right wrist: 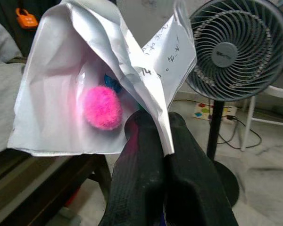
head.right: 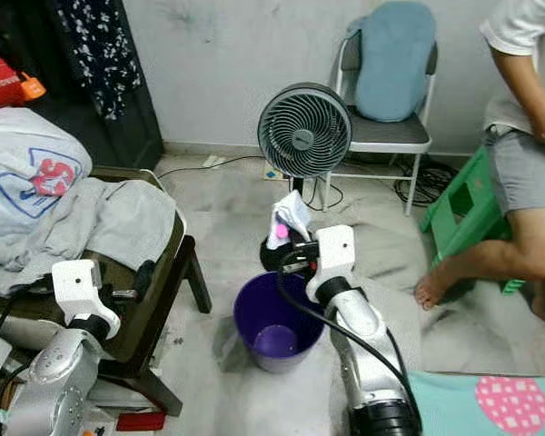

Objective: Clean up the room

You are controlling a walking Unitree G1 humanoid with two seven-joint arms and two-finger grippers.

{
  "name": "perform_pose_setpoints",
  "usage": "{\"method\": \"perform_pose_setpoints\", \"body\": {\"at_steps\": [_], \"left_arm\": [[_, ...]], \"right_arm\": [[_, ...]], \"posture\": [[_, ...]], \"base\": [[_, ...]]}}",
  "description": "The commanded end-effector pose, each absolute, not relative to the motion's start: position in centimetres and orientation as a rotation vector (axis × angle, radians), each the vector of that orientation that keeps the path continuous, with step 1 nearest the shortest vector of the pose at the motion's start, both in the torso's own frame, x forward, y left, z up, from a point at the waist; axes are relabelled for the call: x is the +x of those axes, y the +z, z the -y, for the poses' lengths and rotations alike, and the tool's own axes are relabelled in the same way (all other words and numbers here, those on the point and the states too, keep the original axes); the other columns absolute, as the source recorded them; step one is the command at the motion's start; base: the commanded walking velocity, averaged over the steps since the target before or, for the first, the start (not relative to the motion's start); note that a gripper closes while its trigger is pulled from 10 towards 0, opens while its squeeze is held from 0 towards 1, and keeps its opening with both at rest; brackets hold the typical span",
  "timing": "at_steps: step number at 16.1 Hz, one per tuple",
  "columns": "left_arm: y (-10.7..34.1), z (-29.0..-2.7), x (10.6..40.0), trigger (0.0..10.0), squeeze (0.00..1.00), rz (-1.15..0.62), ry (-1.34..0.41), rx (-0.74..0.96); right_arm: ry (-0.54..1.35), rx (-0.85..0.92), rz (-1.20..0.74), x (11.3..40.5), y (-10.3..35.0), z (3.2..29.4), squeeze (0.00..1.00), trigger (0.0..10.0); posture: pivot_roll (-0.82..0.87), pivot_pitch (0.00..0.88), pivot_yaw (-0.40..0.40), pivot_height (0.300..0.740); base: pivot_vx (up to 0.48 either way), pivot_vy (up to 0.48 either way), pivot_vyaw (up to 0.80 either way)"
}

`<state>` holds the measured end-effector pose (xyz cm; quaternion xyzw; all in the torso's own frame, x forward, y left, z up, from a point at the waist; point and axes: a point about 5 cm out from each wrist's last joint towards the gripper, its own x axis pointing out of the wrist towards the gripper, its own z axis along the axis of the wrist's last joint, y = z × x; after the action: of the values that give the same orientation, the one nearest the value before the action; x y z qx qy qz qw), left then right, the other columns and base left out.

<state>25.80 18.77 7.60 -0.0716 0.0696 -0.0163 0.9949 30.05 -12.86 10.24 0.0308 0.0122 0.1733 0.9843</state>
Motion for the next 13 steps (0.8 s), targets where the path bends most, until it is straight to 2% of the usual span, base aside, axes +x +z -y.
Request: {"method": "perform_pose_setpoints", "body": {"at_steps": [1,7,13], "left_arm": [[7.9,-18.6,26.0,10.0,0.00,-0.125,-0.054,-0.144],[9.5,-17.4,25.8,10.0,0.00,-0.015,-0.139,-0.242],[9.2,-17.1,25.8,10.0,0.00,-0.028,-0.169,-0.262]], "right_arm": [[0.345,0.060,-0.027,30.3,10.3,12.8,0.00,10.0],[0.339,0.049,-0.038,30.4,10.3,12.9,0.00,10.0],[0.343,0.054,-0.049,30.3,10.0,12.7,0.00,10.0]], "posture": [[-0.14,0.039,0.004,0.740],[-0.15,0.039,-0.005,0.740],[-0.15,0.033,-0.006,0.740]], "base": [[0.000,0.000,0.00],[0.000,0.000,0.00],[0.000,0.000,0.00]]}}
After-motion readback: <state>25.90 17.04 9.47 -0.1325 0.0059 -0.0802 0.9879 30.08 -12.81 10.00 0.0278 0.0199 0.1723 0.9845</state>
